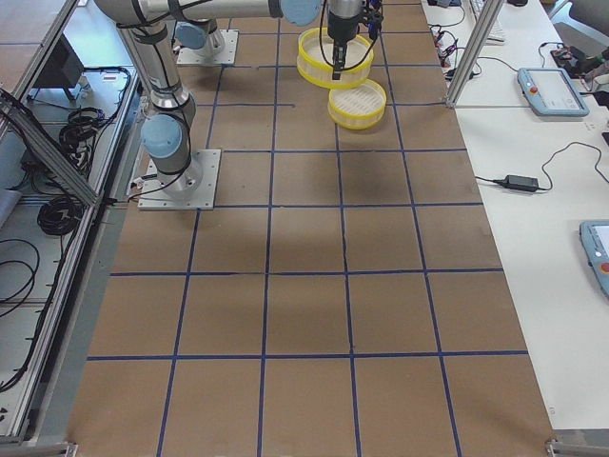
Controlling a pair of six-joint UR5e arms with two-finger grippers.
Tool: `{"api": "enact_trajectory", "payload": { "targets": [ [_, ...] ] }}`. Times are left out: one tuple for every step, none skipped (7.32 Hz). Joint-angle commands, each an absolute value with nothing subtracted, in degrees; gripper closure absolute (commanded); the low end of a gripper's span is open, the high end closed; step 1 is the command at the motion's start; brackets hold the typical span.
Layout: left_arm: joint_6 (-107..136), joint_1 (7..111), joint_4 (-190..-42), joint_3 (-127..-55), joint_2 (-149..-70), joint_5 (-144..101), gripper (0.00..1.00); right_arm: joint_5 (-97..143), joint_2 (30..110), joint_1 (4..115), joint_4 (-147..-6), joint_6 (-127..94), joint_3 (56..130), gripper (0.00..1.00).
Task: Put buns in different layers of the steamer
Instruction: 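Grasp the white bun with the left gripper and carry it over the bottom tier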
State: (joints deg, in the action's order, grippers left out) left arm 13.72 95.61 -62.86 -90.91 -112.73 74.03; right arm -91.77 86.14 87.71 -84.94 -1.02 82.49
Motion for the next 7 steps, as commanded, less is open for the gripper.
{"api": "enact_trajectory", "payload": {
  "targets": [
    [22.82,100.62,-53.57,-90.44,-117.49,62.69,0.77,-91.84,86.22,87.54,-84.99,-0.97,82.53,0.85],
    [23.03,100.98,-51.7,-90.44,-119.34,62.75,0.61,-91.85,86.22,87.19,-84.9,-0.88,82.44,0.85],
    [22.59,100.99,-50.72,-90.44,-120.31,62.93,0.29,-91.85,86.22,87.36,-84.99,-0.88,82.44,0.85],
    [22.59,100.99,-50.19,-90.53,-120.5,62.93,0.19,-91.85,86.22,87.28,-84.99,-0.88,82.44,0.85],
    [22.5,101.07,-50.19,-90.53,-120.5,62.84,0.18,-91.93,86.22,87.36,-84.99,-0.88,82.53,0.85],
    [22.5,100.99,-50.19,-90.53,-120.5,62.93,0.17,-91.93,86.22,87.45,-84.99,-0.88,82.53,0.85],
    [22.5,100.99,-50.19,-90.44,-120.5,62.93,0.18,-91.93,86.22,87.45,-84.99,-0.88,82.44,0.84]
  ]
}}
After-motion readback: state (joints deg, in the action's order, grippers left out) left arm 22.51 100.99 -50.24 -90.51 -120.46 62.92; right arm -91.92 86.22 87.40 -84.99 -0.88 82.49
